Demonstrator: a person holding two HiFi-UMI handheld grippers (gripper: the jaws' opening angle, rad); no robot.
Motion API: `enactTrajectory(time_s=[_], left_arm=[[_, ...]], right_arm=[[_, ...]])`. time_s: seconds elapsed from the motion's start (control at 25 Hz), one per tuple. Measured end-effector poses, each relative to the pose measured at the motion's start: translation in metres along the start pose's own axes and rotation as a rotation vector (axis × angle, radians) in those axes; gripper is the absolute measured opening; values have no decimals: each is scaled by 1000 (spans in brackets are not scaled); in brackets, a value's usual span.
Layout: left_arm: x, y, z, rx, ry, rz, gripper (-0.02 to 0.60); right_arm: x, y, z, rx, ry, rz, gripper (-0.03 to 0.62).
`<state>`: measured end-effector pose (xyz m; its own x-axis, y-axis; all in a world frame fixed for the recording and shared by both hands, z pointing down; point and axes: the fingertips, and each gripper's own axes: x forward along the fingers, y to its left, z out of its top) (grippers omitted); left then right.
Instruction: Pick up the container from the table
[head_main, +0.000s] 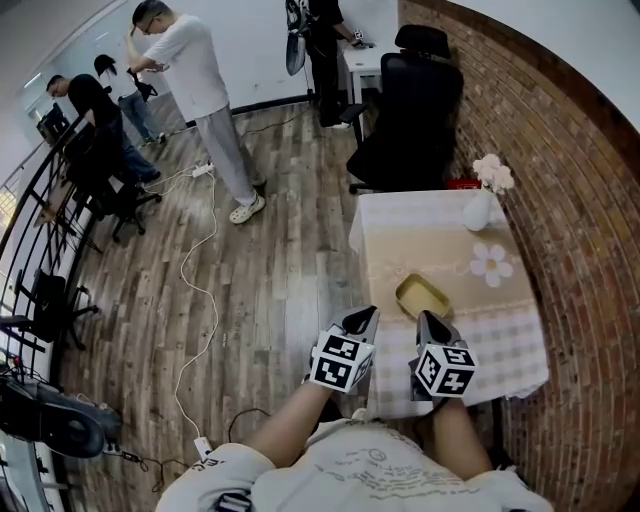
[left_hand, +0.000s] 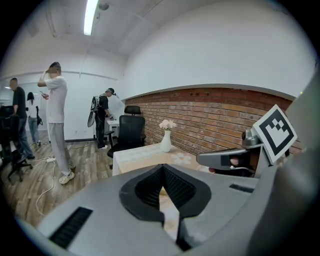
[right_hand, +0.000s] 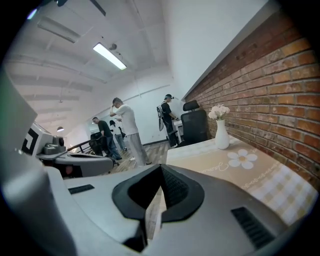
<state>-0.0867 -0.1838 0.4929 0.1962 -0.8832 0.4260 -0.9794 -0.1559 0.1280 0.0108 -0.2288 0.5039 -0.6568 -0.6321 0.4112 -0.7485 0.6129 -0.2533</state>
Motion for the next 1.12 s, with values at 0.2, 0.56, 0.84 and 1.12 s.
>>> enactTrajectory(time_s=[0.2, 0.56, 0.84, 1.12], left_arm=[[25, 7, 6, 10, 10, -36, 5], [73, 14, 14, 63, 65, -187, 5], [115, 0, 12, 87, 109, -296, 5], [143, -26, -5, 99, 177, -396, 5]], right_arm=[[15, -15, 3, 33, -3, -39, 2], [33, -51, -7, 129, 8, -218, 2], [38, -87, -25, 189, 38, -336, 2], [33, -113, -51, 245, 89, -436, 2]])
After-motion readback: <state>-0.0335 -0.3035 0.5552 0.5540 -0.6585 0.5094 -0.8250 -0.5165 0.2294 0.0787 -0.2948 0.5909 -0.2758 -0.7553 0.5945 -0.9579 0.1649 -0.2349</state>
